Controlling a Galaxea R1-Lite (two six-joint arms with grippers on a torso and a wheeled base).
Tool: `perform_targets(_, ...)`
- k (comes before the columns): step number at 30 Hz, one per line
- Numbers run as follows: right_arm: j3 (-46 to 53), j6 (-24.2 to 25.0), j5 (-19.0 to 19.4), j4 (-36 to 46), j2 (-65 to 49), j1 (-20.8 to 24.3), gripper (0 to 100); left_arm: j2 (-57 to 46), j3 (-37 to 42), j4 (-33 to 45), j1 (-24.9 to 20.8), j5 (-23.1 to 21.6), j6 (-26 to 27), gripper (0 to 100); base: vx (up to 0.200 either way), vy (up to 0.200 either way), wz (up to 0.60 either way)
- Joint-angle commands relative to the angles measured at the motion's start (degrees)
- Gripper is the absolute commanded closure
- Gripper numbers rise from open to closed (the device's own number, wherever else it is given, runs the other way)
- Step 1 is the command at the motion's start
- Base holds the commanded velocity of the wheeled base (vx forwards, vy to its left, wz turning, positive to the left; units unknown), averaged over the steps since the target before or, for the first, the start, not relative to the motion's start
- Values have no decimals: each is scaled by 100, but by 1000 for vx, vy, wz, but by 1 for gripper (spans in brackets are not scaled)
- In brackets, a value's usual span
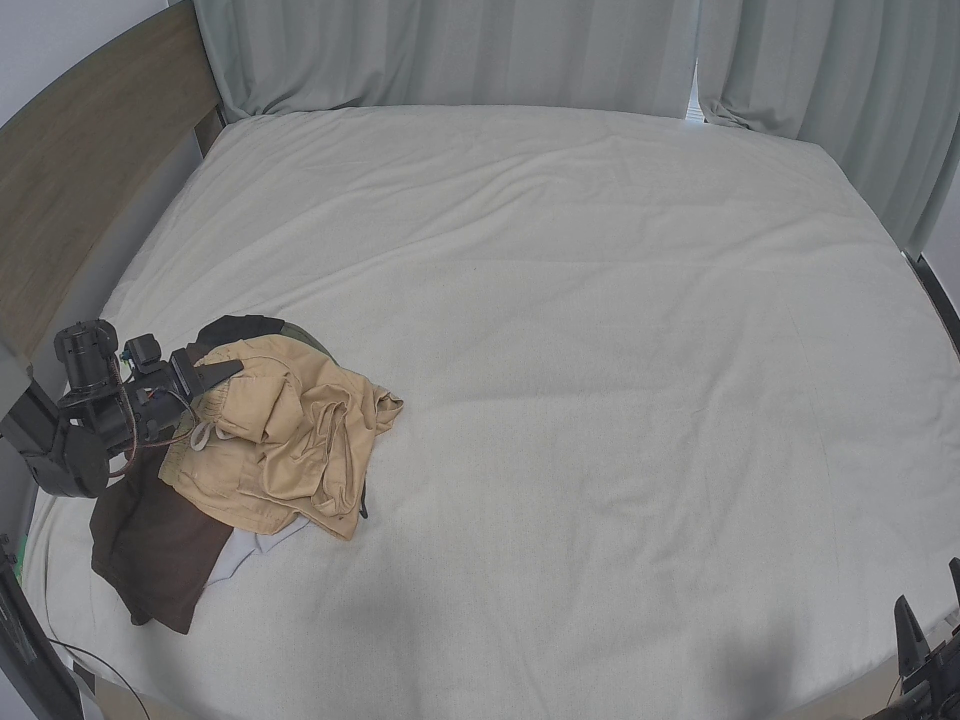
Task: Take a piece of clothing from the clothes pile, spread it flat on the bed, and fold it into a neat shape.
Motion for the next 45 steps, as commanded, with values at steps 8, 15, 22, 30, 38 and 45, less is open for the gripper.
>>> perform_targets(8, 84, -11, 2, -1, -93, 0, 0, -1292, 872, -121, -58, -60, 2, 100, 0, 0, 0)
perform_targets(15, 92, -11, 2, -1, -93, 0, 0, -1872, 1276, -121, -137, -69, 20, 100, 0, 0, 0)
perform_targets(22, 92, -11, 2, -1, -93, 0, 0, -2364, 1742, -130, -252, -165, 37, 100, 0, 0, 0)
perform_targets(30, 92, -11, 2, -1, -93, 0, 0, -2690, 2093, -191, -471, -324, 81, 100, 0, 0, 0)
perform_targets(38, 92, -11, 2, -1, -93, 0, 0, -2690, 2181, -437, -744, -332, 81, 100, 0, 0, 0)
perform_targets(45, 92, -11, 2, -1, -93, 0, 0, -2778, 2208, -657, -1086, -315, 116, 100, 0, 0, 0)
